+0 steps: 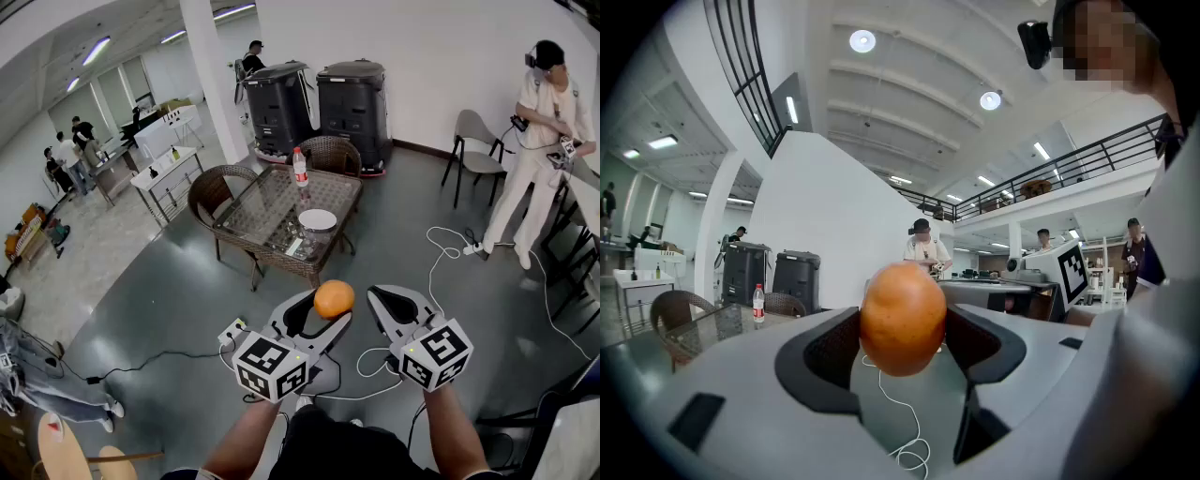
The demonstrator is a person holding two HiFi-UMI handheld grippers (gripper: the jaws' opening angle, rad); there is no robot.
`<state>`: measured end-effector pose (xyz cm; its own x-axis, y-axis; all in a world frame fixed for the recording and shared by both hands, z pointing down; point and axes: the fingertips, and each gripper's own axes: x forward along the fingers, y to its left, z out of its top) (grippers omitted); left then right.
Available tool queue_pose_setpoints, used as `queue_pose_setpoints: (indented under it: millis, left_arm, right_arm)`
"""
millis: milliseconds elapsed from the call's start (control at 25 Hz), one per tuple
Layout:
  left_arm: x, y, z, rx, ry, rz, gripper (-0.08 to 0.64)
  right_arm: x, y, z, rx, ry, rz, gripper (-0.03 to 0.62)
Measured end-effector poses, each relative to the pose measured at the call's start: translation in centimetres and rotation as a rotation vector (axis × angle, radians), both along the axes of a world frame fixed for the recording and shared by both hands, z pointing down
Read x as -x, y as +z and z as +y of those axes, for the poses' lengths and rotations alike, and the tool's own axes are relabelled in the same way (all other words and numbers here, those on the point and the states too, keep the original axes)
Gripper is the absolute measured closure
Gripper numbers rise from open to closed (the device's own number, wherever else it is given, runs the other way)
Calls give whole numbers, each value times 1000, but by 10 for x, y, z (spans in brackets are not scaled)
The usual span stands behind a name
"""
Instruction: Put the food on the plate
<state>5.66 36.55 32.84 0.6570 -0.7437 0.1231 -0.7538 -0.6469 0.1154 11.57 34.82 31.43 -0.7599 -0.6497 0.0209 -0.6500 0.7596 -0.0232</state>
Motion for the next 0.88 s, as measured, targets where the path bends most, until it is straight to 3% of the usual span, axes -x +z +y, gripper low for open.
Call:
queue_pose_setpoints:
  millis: [880]
  left_arm:
    - [2,4,-19,15,-37,-16,268]
  right_arm:
    - [-8,8,-21,19,-23,-13,588]
